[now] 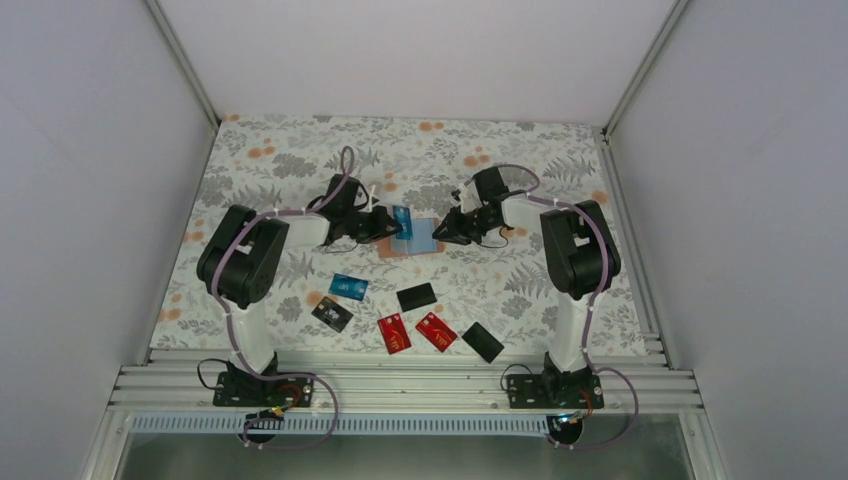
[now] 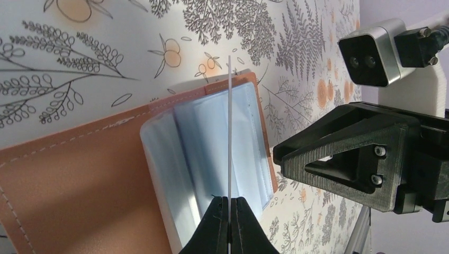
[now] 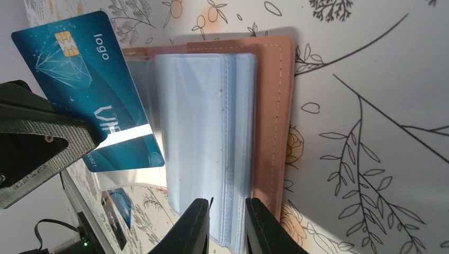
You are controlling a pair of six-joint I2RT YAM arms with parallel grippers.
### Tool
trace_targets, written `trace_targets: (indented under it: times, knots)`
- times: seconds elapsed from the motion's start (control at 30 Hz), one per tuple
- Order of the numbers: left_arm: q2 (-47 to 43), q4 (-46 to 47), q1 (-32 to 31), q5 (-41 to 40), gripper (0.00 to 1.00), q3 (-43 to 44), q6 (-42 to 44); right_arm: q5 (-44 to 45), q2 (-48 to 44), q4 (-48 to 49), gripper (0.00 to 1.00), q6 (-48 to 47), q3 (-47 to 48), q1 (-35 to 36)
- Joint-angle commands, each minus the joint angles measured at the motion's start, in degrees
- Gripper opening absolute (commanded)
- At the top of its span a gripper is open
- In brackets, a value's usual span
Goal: Put the credit cards into the card holder
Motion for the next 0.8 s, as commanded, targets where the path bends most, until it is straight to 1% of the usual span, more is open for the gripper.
trace_targets:
  times: [0.0,0.77]
  knots:
    - [1.0,3.1,-0.4,1.7,0.02,-1.4,-3.6,0.5,0.2,2.0,0.2,0.3,-1.3,-0.2]
    - [4.5,-2.5,-2.5,0.3,0.02,1.2,-5.0,-2.2,-0.7,3.1,0.2,1.6,-4.0,-0.1]
